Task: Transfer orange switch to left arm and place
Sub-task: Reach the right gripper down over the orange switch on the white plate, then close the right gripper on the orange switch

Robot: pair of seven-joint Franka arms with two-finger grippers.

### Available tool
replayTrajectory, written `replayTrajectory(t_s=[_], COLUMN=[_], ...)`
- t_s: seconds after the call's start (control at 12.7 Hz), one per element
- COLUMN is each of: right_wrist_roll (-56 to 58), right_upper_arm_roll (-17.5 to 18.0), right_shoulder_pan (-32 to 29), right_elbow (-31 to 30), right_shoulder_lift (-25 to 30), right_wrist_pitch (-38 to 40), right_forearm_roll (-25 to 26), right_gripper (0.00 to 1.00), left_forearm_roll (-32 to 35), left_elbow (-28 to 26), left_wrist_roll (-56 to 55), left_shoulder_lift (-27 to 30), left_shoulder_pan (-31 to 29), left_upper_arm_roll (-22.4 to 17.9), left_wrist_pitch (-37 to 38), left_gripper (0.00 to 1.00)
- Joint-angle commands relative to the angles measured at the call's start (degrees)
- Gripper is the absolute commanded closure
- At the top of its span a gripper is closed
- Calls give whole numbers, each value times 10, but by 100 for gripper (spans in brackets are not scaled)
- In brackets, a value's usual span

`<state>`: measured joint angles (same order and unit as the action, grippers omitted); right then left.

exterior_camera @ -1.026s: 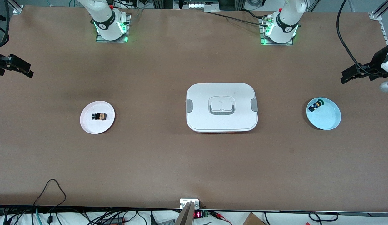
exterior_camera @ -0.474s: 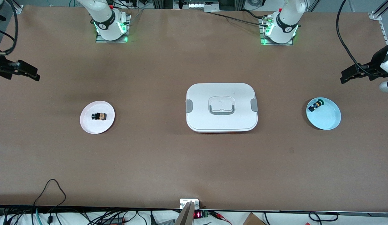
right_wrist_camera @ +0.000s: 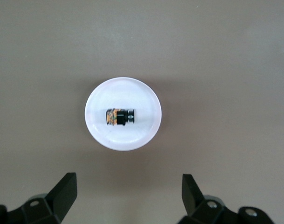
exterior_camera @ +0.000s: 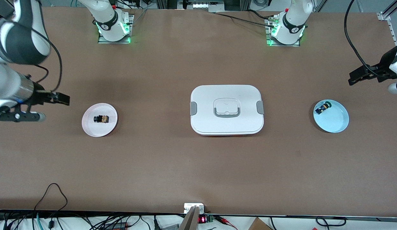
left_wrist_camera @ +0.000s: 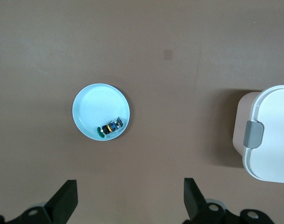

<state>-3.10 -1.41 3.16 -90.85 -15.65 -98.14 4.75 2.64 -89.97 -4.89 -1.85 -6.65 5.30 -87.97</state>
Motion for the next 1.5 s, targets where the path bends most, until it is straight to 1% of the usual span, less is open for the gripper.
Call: replayTrajectory(t_s=[0.0,0.16,0.24,0.47,0.71,0.87,1.11,1.42], right_wrist_roll=[-11,-12,-10,-11,-12,-12,-11,-10], right_upper_arm_roll=[-1,-2,-2,0,0,0,13,15], right_shoulder_pan=[-10,-21,-29,-25,-26,-25,-23,-16], right_elbow=[-29,-81,-118,-224,-281,-282,-278,-275], right_shoulder_lift=[-25,-24,-24,-21,-34,-50,-78,-96], right_wrist_pitch=[-49,-99,-144,-276,-378,-387,-394,-409], right_forearm_roll=[-2,-34,-47,-48,-48,-47,-47,-40], right_gripper=[0,0,0,0,0,0,0,0], left_forearm_roll=[7,7,7,7,7,7,7,7], left_elbow=[15,15,15,15,15,15,15,15], left_wrist_roll=[13,13,13,13,13,13,13,13], left_shoulder_lift=[-9,-11,-16,-18,-18,-19,-19,-19], left_shoulder_pan=[4,4,6,6,6,6,6,6], left_upper_arm_roll=[-3,-3,-4,-4,-5,-6,-6,-6], left_wrist_pitch=[10,10,10,10,10,11,11,12], left_gripper=[0,0,0,0,0,0,0,0])
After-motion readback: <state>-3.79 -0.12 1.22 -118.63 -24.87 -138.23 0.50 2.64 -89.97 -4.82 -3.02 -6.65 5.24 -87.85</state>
